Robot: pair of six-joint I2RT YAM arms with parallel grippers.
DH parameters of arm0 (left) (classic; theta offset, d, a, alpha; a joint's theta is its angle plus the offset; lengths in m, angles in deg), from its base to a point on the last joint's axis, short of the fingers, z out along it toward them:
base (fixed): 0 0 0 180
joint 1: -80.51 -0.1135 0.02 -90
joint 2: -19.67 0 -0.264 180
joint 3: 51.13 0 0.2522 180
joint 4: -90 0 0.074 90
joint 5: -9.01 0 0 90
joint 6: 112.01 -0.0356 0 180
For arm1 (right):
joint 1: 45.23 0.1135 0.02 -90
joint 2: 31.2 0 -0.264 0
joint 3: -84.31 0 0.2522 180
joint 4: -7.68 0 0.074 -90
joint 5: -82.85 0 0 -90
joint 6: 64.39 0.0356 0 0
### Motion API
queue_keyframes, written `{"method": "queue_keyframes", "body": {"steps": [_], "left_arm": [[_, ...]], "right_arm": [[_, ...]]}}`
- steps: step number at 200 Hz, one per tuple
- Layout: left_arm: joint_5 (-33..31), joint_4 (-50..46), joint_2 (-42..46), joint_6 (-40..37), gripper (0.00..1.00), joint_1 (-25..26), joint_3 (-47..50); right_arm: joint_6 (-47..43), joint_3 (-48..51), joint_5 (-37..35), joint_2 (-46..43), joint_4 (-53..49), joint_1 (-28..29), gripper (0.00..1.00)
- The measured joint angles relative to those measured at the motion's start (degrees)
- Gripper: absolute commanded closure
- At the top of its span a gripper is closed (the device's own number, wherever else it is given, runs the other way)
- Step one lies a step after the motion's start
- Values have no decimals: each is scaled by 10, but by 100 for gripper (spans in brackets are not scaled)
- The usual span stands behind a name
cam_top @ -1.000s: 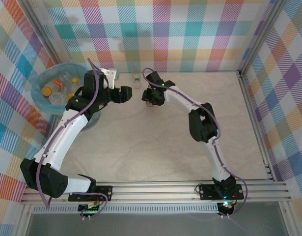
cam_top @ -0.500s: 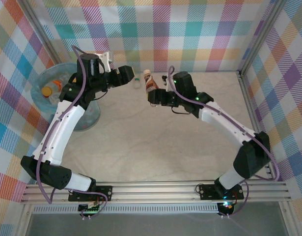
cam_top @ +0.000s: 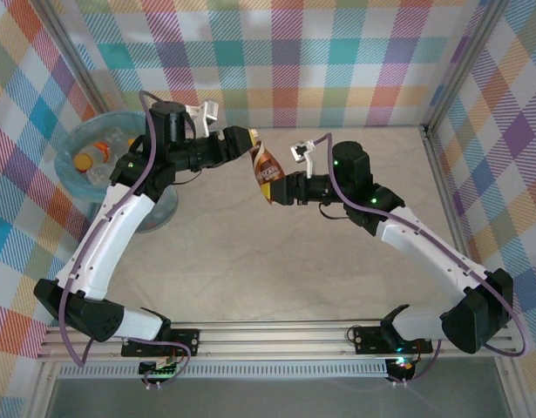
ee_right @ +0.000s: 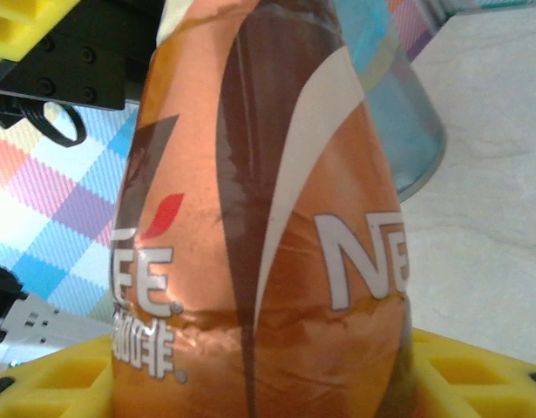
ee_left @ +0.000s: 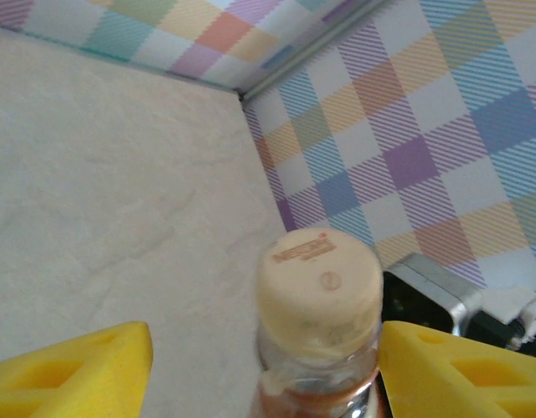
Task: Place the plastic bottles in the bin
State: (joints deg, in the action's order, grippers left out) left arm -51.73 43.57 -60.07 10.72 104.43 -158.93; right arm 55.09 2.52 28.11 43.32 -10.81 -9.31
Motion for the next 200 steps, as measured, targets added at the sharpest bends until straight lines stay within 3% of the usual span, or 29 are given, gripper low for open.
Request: {"method": "queue_keyframes", "body": {"steps": [37, 124, 140, 168, 174, 200], "left_arm": [[12, 0, 11, 10, 40, 13, 9], [1, 12, 44, 20, 75, 14, 17], [-4, 12, 51, 20, 80, 14, 21], [-30, 12, 68, 18, 95, 15, 24], [-41, 12, 74, 17, 100, 15, 24], [-115, -4, 106, 1, 100, 15, 23]], "right_arm": [[-7, 0, 24, 0, 9, 19, 48], [-25, 0, 32, 0, 23, 31, 43], [-27, 0, 31, 0, 24, 35, 37], [-31, -10, 19, 0, 15, 43, 13], [-31, -15, 12, 0, 10, 44, 11], [-33, -46, -24, 0, -10, 50, 9]]}}
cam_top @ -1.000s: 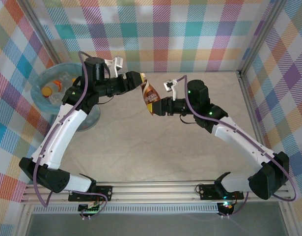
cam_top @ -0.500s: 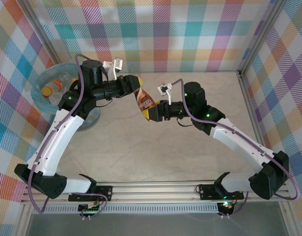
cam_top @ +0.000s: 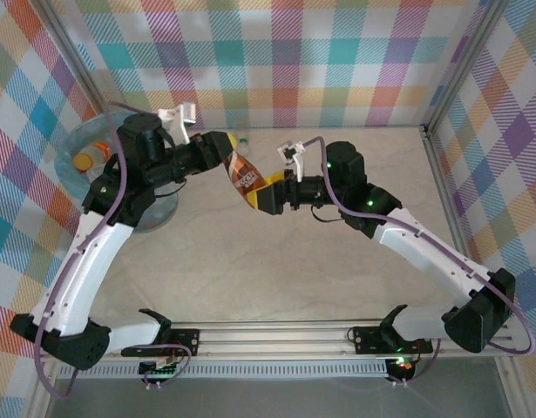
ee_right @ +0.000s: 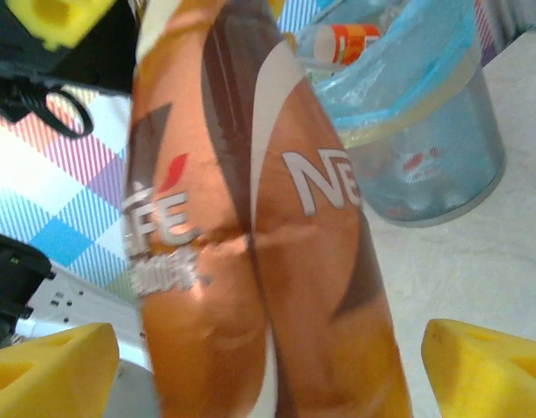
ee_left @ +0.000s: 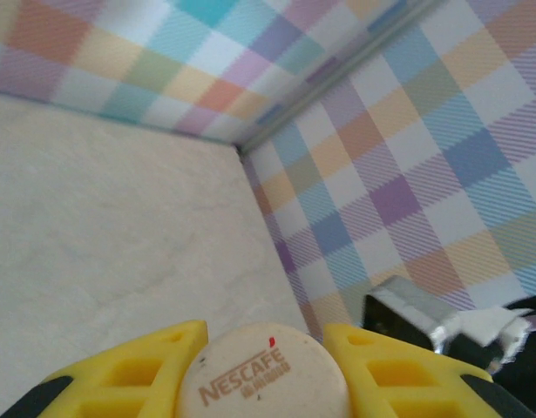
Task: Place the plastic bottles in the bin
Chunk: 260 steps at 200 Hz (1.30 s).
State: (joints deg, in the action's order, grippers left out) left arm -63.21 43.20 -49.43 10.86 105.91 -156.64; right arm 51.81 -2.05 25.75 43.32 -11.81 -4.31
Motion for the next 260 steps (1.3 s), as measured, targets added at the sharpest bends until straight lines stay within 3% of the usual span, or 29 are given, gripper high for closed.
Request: {"method": "queue_keyframes", "body": {"steps": [52, 92, 145, 210, 227, 237, 250, 260], "left_arm": [[-202, -76, 32, -103, 100, -31, -92], [-321, -139, -21, -233, 100, -94, -229], [-339, -256, -211, -337, 100, -237, -434], [-346, -333, -342, -357, 100, -310, -433], [-343, -333, -345, -357, 88, -314, -420], [-338, -333, -347, -357, 73, -315, -419], [-333, -333, -351, -360, 45, -315, -419], [-329, -333, -355, -362, 35, -315, -419]], "right_arm": [[-2, -64, -64, 32, -8, 3, 9], [-2, -103, -72, 84, -17, 4, 11], [-9, -120, -72, 111, -31, 8, 12], [-17, -131, -74, 130, -55, 12, 14], [-17, -138, -74, 139, -59, 12, 14], [-18, -143, -74, 145, -59, 12, 14], [-19, -150, -74, 153, -60, 13, 14], [-19, -155, -74, 159, -60, 14, 14]]}}
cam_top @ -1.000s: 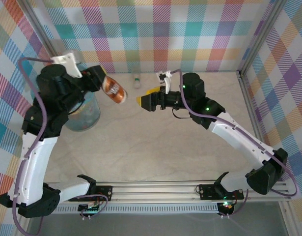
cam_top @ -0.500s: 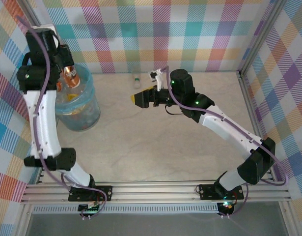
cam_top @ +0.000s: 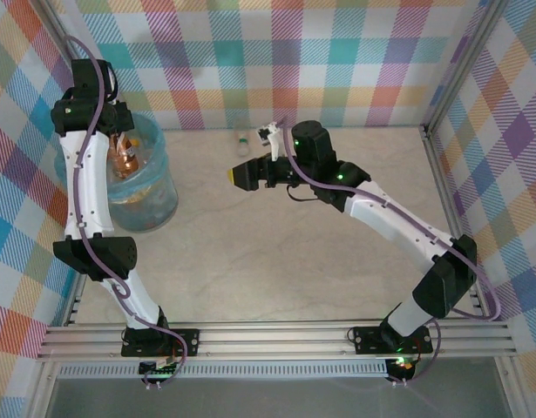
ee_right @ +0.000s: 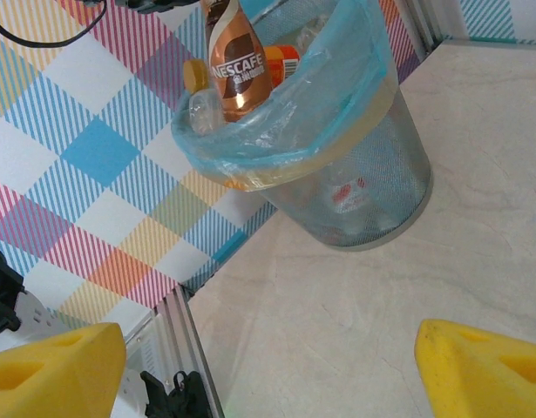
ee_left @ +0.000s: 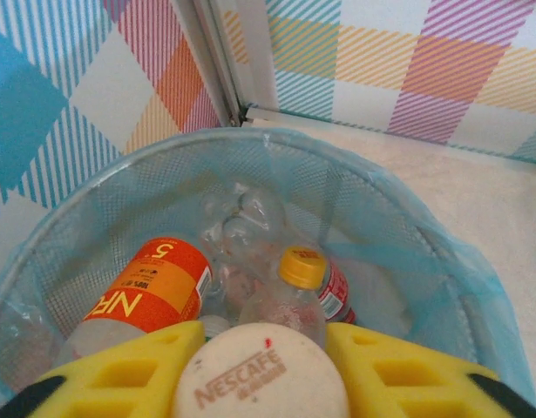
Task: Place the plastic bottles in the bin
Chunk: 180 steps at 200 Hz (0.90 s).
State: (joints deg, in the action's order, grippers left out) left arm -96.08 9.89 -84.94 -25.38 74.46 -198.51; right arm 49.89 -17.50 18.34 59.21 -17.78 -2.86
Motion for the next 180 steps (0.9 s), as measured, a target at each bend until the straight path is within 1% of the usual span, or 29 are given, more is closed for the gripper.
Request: {"method": "queue_keyframes", "body": {"steps": [12, 45, 90, 115, 150, 180], "left_arm": [[5, 0, -6, 1, 30, 0, 0], [11, 0, -11, 1, 28, 0, 0], [14, 0, -11, 1, 33, 0, 3], [18, 0, -11, 1, 35, 0, 22], [23, 1, -13, 2, 36, -1, 33], [47, 11, -12, 15, 36, -1, 33]], "right_arm": [[-2, -5, 0, 7, 0, 1, 14], [-9, -14, 0, 22, -2, 1, 14], [-13, -37, 0, 49, -2, 1, 15], [-13, -60, -5, 77, -6, 1, 15], [-13, -122, -27, 139, -32, 1, 14], [-21, -184, -61, 196, -63, 1, 14]]}}
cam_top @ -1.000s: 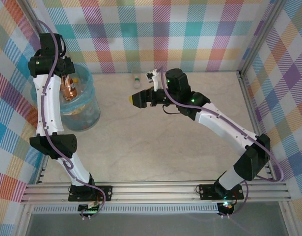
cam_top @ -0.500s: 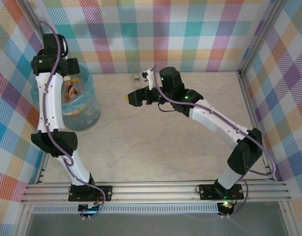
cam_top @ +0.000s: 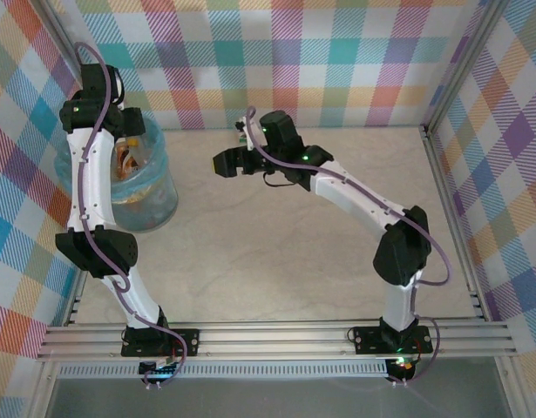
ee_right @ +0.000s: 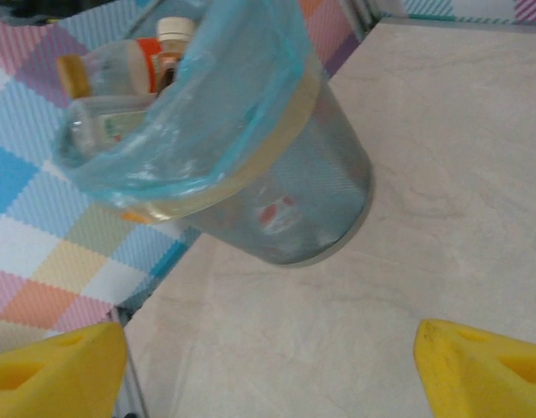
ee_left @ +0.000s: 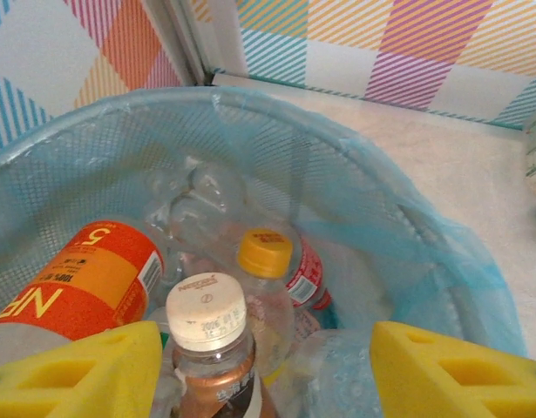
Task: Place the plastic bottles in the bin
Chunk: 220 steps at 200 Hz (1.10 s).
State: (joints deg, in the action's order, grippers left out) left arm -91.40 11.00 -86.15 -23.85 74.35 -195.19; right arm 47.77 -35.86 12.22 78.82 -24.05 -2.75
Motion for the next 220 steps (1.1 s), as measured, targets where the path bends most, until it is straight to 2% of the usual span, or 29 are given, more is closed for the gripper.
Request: {"method": "queue_keyframes", "body": {"steps": [40, 75, 89, 105, 144, 191, 220], "left_arm": [[15, 24, 25, 27, 36, 27, 3], [-2, 56, 55, 37, 36, 160, 3], [-2, 64, 52, 41, 35, 211, -1], [-4, 73, 39, 47, 34, 245, -11], [-3, 109, -40, 81, 33, 260, -31], [-2, 129, -240, 122, 30, 260, -115], [-8, 139, -322, 141, 30, 260, -148]], "right_arm": [[-5, -113, -64, 89, -56, -7, 17], [1, -118, -104, 99, -105, -37, 19], [8, -81, -116, 79, -109, -62, 19], [14, -18, -126, 43, -115, -93, 19], [25, 83, -143, -27, -118, -148, 19], [26, 96, -129, -37, -116, -150, 19], [26, 105, -118, -37, -116, -150, 19]]}}
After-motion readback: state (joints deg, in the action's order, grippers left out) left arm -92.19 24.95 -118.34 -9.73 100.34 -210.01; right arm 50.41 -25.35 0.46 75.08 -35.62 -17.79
